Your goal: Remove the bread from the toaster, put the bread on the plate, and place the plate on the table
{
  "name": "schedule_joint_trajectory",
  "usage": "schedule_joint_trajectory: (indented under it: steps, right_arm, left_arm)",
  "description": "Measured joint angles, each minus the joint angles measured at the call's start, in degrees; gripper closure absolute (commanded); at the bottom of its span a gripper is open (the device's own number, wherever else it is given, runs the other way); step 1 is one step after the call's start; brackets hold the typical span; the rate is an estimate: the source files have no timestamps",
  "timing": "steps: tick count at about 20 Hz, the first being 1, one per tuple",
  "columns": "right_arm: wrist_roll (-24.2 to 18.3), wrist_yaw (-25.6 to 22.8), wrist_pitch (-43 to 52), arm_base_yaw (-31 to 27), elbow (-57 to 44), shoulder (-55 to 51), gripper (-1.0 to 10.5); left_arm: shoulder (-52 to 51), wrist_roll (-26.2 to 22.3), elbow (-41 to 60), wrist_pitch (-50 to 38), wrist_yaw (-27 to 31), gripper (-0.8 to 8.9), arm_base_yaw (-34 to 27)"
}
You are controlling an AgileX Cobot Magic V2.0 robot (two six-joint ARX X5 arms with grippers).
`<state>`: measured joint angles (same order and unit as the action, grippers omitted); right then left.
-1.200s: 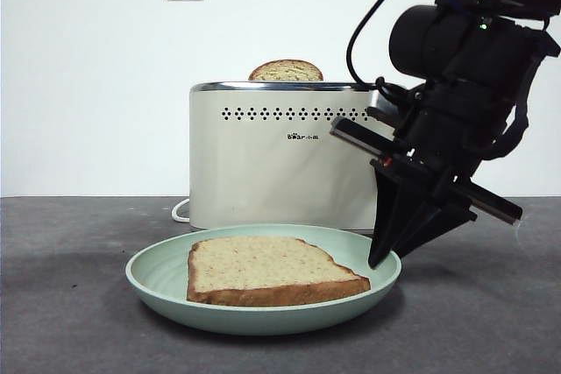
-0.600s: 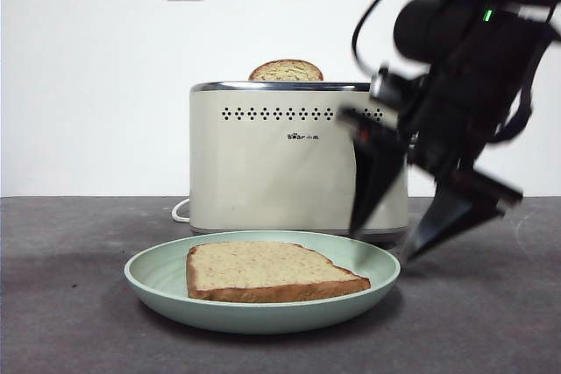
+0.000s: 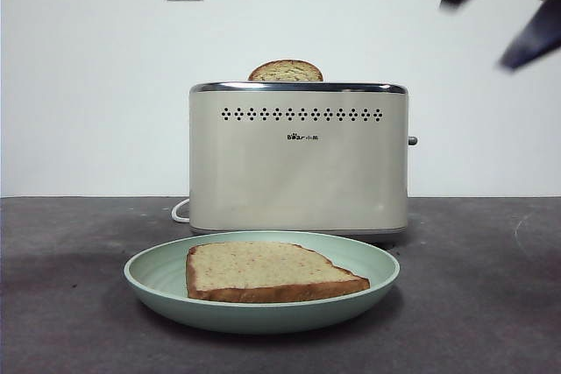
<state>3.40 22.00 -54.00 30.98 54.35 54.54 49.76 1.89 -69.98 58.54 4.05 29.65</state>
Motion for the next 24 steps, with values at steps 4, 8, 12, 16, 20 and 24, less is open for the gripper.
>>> schedule_joint_trajectory:
  steps: [4,8,12,16,20,24]
  right_arm:
    - [-0.35,0.52,-3.48,1.27,0.0,-7.45,9.6]
    - [-1.14,0.5,-4.94,1.27,0.0,-9.35,9.6]
    - [-1.29,0.48,-5.03,1.27,0.0,-9.25,9.6]
    - [-1.31,0.37,-5.03,1.27,0.0,-9.27,9.5]
    - [-1.31,0.37,-5.03,1.27,0.0,-9.25,9.5]
    - [-1.31,0.37,-5.03,1.27,0.0,-9.25,9.5]
  left_arm:
    - [0.0,-0.02,0.0,0.35,0.0,8.21,0.0]
    - [0.0,0.0,0.0,0.35,0.0,8.21,0.0]
    - [0.0,0.0,0.0,0.5,0.04,8.18,0.0]
    - [0.0,0.0,0.0,1.86,0.09,8.18,0.0]
    - [0.0,0.0,0.0,1.97,0.09,8.18,0.0]
    - [0.0,0.0,0.0,1.97,0.09,8.18,0.0]
